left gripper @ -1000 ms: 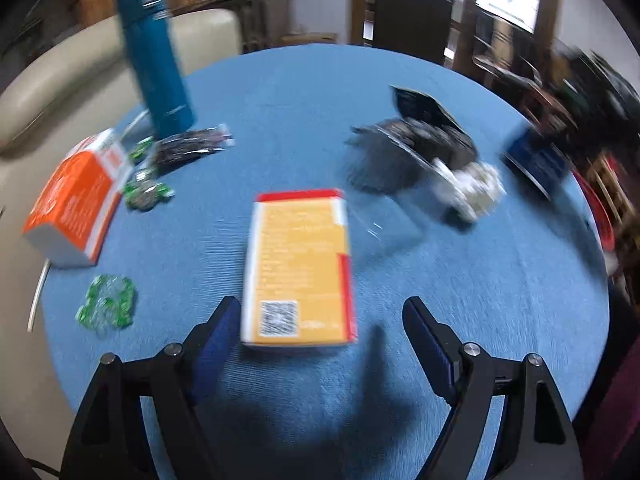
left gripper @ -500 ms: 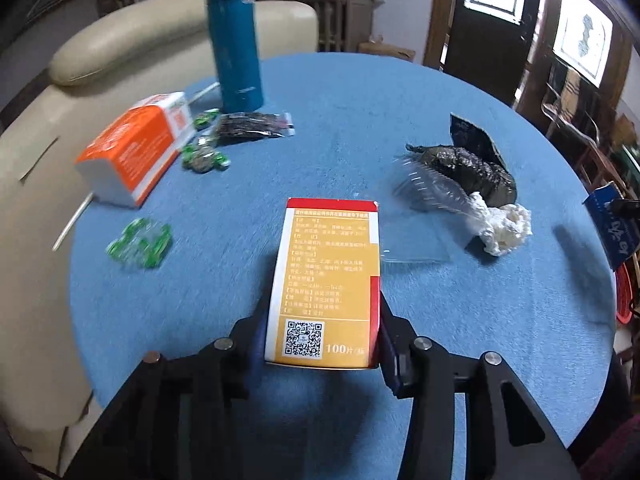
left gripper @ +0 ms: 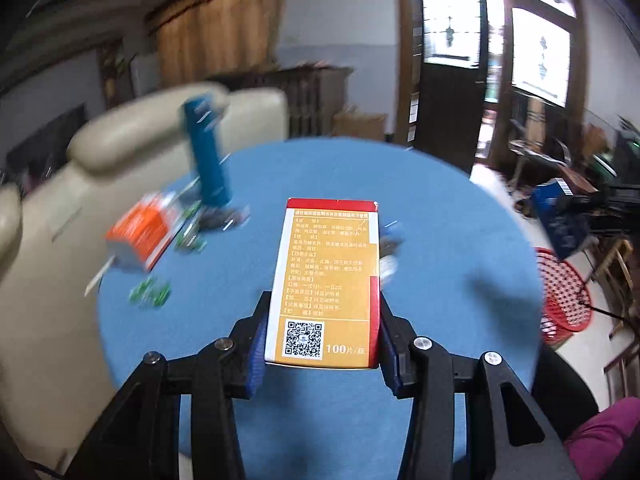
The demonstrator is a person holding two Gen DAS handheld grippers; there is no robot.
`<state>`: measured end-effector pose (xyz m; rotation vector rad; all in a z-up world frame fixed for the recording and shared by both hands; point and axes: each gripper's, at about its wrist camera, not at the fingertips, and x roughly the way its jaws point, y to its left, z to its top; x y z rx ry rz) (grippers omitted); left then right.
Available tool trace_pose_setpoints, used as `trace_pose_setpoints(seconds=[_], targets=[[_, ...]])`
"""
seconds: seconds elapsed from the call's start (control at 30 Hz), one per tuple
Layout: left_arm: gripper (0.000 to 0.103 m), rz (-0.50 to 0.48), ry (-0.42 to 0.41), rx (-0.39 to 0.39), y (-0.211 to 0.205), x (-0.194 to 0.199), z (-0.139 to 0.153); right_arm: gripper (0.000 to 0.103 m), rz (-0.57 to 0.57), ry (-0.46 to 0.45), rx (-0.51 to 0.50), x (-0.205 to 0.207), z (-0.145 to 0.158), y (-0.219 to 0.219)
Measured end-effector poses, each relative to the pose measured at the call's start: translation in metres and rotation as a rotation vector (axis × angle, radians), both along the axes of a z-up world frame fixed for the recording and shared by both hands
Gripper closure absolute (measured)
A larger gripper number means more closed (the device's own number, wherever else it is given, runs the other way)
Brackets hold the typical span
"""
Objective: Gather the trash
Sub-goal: 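Carry the blue box and medicine box to the red basket with both tools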
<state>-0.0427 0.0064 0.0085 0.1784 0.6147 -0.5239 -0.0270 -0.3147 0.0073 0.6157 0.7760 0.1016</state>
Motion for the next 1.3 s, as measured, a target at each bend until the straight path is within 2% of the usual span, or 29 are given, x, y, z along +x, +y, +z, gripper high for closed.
trace_pose_setpoints(seconds=[0.2,0.33,0.53,0.93,1.3], targets=[[0.055,-0.117,-0.069,0.006,-0.078,-0.027,0.038,0.060,-0.026,-0.087,-0.071,-0.033,0.024,-0.006],[0.055,-0.143,-0.076,0.043,-0.120,-0.034,0.049,0.060,-0.069,-0.132,-0.097,-0.055,0.035,-0.021],[0.055,-0.171,-0.111,0.097,-0.164,-0.049,0.058,0.060,-0.142,-0.167,-0.074,-0.084,0.036,-0.052],[0.055,-0.229,-0.126,0.156,-0.223,-0.074,0.063,0.060,-0.270,-0.199,-0.026,-0.131,0.028,-0.111],[0.055,-0.289,-0.131,0.205,-0.264,-0.091,0.058,0.060,-0.342,-0.216,0.018,-0.165,0.014,-0.144]])
